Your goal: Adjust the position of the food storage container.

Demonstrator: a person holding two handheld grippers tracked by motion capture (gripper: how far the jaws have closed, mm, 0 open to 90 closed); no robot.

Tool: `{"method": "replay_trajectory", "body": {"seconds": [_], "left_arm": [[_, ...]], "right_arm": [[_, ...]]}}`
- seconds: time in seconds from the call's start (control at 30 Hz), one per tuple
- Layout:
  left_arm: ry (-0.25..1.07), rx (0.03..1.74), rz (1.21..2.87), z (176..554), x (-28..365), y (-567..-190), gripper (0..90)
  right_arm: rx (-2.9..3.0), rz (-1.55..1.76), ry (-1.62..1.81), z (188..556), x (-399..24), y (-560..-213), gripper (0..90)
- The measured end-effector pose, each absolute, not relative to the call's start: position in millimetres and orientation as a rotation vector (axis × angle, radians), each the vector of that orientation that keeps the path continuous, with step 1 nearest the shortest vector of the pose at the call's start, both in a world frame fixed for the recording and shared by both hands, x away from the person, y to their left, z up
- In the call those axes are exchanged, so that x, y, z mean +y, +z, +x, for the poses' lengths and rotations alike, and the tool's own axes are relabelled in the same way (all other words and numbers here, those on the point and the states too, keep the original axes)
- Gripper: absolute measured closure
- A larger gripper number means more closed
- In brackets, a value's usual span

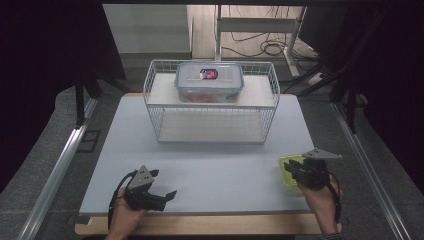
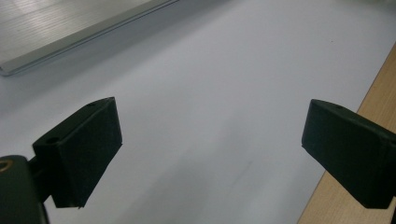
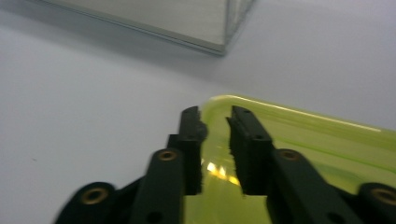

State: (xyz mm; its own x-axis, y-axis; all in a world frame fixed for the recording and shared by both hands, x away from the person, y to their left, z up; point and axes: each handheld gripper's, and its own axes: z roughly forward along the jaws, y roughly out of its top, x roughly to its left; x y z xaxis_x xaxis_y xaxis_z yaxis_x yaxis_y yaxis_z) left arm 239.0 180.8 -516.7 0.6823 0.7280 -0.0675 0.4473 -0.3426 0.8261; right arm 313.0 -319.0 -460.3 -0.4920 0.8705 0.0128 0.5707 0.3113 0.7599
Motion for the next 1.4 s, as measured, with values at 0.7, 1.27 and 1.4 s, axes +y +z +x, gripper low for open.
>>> {"method": "replay_trajectory", "body": {"seconds": [0.7, 1.27, 1.4], "left_arm": [[0.398, 0.908, 2.010, 241, 179, -518, 5.4], [0.387, 0.906, 2.009, 241, 178, -518, 5.5], [0.387, 0.906, 2.009, 240, 178, -518, 5.5]], "right_arm": [[1.895, 1.545, 0.782, 315, -420, -469, 89.3], [2.022, 1.549, 0.813, 321, -399, -479, 89.3], [2.062, 1.537, 0.834, 322, -387, -481, 89.4]]}}
